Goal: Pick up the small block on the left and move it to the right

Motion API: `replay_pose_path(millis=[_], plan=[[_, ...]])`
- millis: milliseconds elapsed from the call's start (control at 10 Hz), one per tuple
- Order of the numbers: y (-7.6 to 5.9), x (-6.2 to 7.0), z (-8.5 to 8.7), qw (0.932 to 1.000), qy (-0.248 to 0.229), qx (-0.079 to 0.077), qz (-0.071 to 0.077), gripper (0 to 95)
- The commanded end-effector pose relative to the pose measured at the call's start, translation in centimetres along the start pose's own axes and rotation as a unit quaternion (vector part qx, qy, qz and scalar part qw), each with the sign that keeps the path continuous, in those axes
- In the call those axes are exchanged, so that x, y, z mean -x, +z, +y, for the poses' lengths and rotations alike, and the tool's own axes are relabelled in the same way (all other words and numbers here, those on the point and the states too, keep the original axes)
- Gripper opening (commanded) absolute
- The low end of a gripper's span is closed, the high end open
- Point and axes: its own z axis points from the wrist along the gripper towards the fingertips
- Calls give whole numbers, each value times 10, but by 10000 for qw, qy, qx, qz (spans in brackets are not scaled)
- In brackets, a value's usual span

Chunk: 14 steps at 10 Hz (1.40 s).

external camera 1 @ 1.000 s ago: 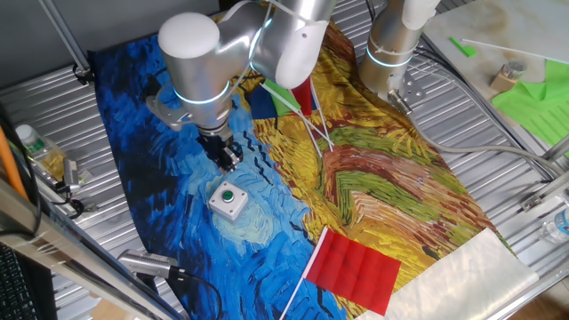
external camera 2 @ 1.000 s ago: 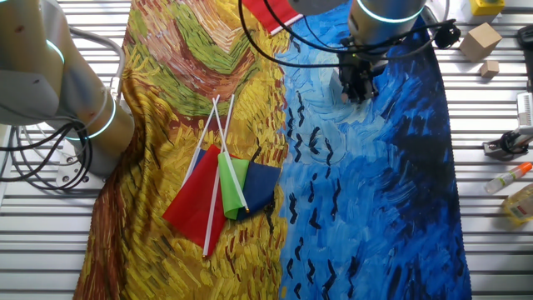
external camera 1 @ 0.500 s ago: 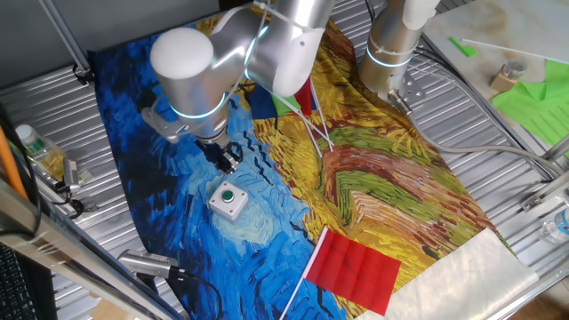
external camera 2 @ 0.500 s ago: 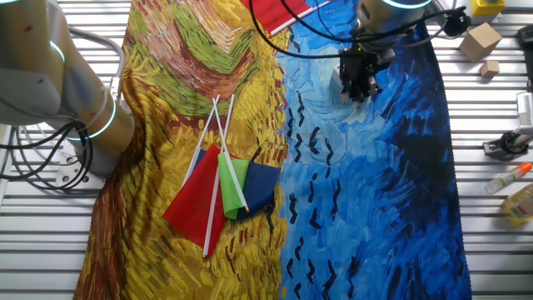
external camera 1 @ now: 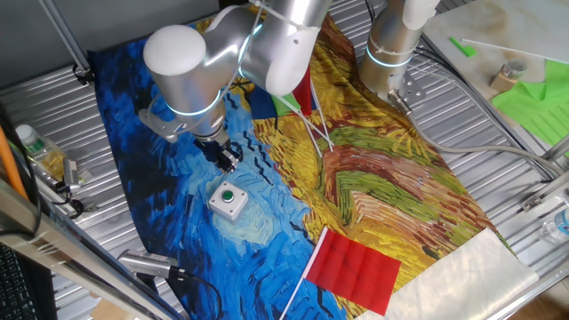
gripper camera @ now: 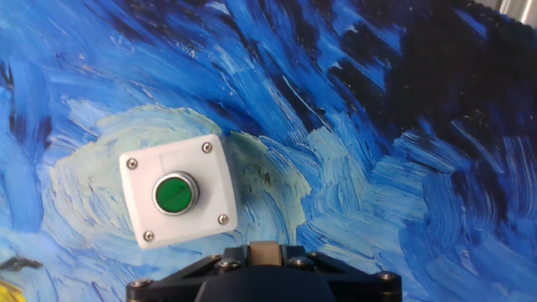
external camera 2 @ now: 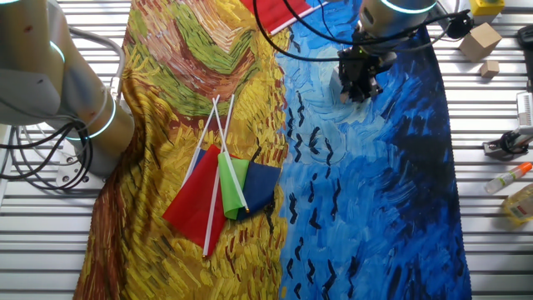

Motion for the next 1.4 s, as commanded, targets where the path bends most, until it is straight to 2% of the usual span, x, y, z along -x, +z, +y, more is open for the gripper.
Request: replay_pose_path(millis=[100,300,600,1400], plan=[[1,0,0,9999,-108,-42,7,0],[14,-1,-17,9996,-269,-44,-18,0],[23,-2,-35,9992,-405,-44,-21,0],[24,-1,-37,9990,-453,-37,1,0]])
